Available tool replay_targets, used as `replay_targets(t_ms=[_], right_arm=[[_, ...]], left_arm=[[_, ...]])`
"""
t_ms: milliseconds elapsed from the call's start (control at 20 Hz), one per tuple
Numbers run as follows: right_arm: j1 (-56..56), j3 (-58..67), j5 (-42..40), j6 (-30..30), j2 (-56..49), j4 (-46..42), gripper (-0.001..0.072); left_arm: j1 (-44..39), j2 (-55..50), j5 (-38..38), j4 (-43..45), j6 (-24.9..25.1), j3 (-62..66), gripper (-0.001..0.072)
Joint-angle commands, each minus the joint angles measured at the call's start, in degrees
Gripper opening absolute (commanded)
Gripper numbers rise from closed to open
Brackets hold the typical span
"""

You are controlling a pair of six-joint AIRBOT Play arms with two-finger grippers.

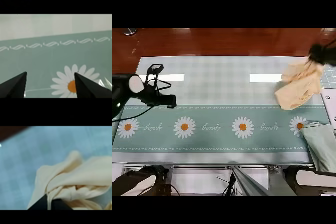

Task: Fold the shirts.

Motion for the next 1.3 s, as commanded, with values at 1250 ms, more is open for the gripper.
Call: replay_targets(t_ms=[1250], right_arm=[[48.8,-33.4,-4.8,-6.0,20.3,16.0,0.0021]], left_arm=[[-8.2,32.3,13.6,-21.0,-3.1,-21.5,0.0702]])
